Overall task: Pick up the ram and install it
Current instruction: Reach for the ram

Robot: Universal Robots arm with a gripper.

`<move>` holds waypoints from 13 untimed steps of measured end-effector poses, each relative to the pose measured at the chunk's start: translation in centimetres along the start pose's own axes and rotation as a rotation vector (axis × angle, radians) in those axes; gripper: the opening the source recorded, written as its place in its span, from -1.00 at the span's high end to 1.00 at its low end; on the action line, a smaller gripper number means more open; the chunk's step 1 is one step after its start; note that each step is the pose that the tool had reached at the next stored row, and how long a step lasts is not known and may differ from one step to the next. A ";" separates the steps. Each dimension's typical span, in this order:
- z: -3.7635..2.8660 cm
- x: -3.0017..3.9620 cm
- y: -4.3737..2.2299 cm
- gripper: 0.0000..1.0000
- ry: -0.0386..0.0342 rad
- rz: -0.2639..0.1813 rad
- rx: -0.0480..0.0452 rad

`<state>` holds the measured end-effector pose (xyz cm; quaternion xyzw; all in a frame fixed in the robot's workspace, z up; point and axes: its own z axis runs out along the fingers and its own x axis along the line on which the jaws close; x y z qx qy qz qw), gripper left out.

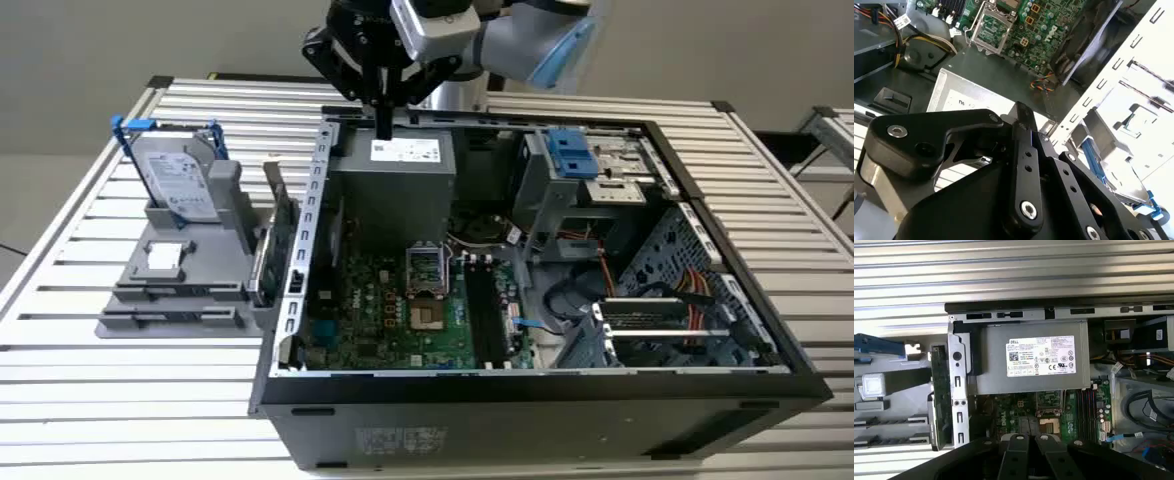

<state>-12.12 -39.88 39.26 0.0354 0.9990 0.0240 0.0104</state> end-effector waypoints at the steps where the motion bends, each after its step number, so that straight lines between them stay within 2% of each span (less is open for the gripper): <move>1: 0.00 0.00 0.00 1.00 0.0000 0.000 0.0000; 13: -0.01 0.34 -0.03 1.00 0.0000 0.000 0.0000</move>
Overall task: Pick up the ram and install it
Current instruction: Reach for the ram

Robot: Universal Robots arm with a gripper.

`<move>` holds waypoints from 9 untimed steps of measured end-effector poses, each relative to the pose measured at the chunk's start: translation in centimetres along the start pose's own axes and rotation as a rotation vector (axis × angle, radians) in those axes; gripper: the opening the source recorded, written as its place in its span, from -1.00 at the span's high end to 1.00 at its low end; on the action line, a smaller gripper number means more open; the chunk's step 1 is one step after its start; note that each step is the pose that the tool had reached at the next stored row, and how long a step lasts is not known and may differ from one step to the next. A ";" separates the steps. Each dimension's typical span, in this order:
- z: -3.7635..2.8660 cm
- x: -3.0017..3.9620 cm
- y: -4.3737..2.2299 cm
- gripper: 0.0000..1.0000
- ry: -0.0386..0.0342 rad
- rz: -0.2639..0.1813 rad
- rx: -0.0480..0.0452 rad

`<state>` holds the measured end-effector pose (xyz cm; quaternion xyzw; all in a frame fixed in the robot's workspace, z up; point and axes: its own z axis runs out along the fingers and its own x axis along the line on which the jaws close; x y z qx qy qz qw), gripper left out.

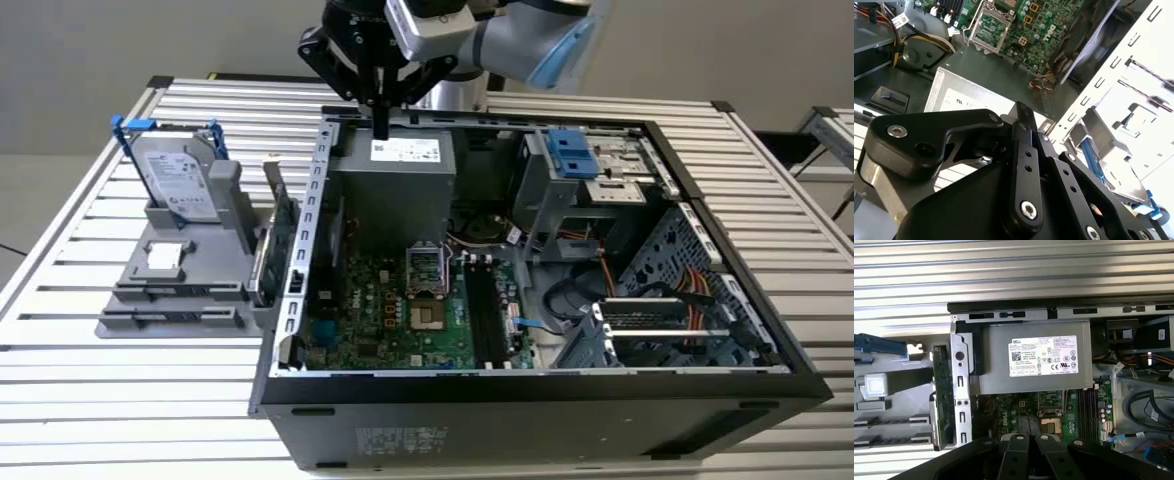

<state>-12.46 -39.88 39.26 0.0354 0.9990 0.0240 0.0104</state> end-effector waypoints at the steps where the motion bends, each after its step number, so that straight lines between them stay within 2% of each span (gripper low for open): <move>1: 0.00 0.05 0.00 1.00 0.0000 0.000 -0.0001; 9: -0.01 0.67 -0.05 1.00 0.0000 0.000 0.0000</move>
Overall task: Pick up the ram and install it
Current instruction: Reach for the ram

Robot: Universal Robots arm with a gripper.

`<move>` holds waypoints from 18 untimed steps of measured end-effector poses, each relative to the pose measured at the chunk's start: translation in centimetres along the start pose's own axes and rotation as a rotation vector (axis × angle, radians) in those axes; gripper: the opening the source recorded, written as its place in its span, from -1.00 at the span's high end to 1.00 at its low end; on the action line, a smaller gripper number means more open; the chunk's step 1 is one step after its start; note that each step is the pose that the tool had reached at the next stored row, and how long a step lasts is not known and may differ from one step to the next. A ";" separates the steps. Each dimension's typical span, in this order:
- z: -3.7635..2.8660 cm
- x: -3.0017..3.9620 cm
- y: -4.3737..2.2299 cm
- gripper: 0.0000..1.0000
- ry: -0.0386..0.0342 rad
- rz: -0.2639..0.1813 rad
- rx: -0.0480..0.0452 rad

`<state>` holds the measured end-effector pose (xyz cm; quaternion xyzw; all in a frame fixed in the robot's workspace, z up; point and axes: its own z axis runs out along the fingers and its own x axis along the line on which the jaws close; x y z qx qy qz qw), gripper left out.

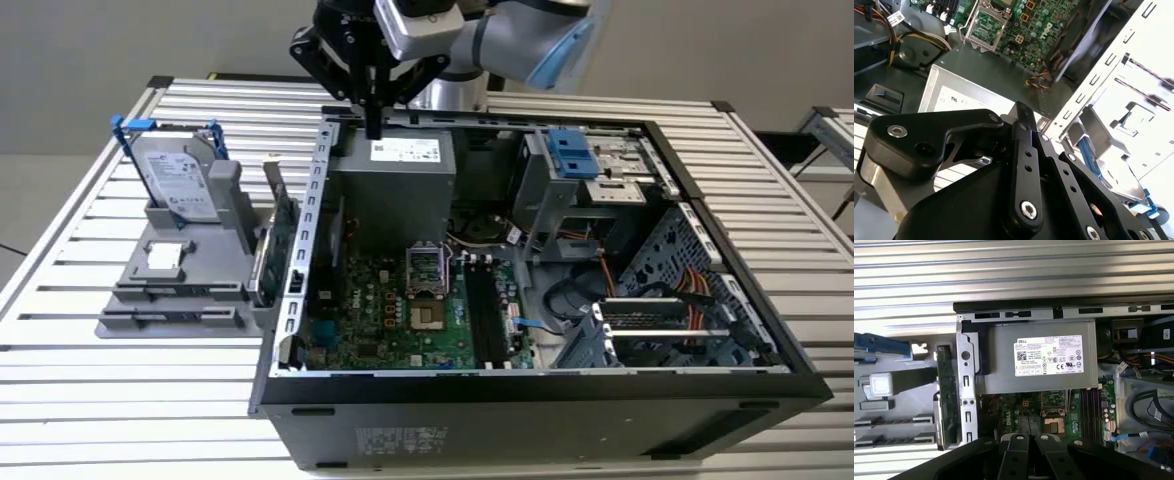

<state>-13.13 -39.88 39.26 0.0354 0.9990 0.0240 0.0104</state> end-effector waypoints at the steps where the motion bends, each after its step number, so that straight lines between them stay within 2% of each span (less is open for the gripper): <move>1: 0.00 0.09 -0.01 1.00 0.0000 0.000 0.0000; 8: -0.02 0.69 -0.05 1.00 0.0000 0.000 0.0000; 18: -0.03 1.14 -0.08 1.00 0.0000 0.000 0.0000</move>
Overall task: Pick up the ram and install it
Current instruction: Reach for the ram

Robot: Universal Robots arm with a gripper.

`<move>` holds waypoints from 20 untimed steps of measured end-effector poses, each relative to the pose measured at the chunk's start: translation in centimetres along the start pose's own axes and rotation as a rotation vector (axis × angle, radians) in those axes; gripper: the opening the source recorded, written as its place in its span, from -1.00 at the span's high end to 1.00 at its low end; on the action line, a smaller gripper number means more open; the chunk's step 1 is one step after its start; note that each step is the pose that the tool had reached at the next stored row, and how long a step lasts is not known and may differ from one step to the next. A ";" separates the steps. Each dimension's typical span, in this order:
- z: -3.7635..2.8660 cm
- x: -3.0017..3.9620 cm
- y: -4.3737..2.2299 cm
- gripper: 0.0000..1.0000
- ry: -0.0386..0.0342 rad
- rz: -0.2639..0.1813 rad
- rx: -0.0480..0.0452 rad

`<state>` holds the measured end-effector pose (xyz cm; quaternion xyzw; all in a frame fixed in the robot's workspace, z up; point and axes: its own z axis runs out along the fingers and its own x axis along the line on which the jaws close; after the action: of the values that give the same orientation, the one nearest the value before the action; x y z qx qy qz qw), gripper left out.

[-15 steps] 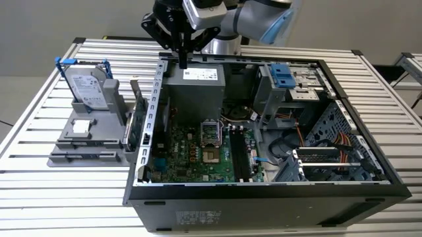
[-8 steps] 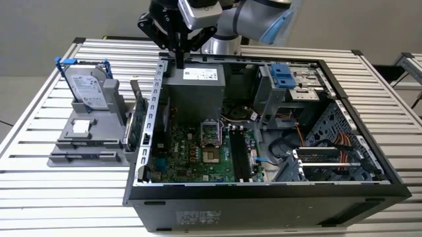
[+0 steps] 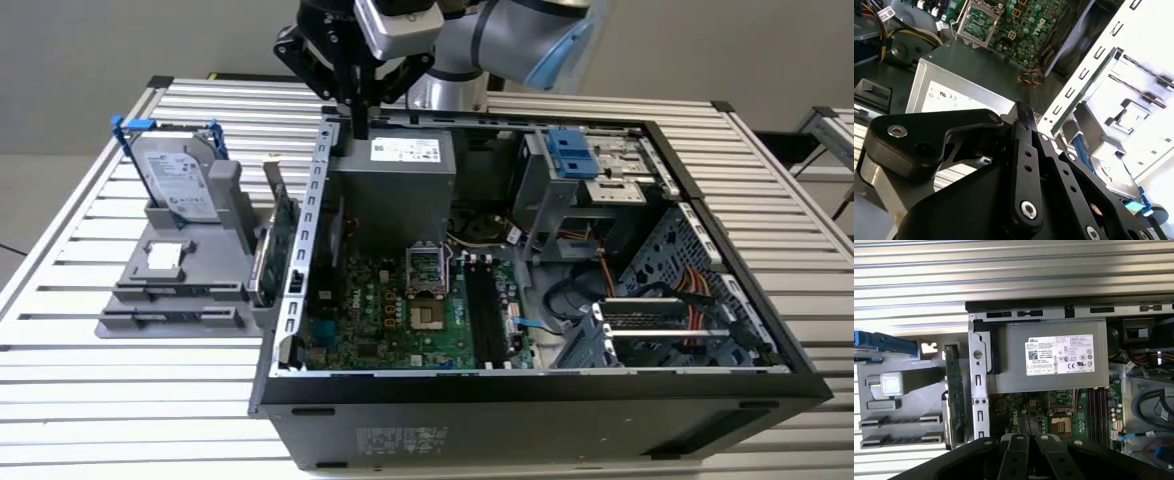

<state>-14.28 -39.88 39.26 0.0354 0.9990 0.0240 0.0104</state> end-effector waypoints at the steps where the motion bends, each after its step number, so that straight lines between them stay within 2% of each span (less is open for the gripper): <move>1: 0.00 0.03 0.00 1.00 0.0000 0.000 0.0001; 20: -0.02 0.67 -0.05 1.00 0.0000 0.000 0.0000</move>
<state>-14.95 -39.88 39.26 0.0354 0.9990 0.0240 0.0104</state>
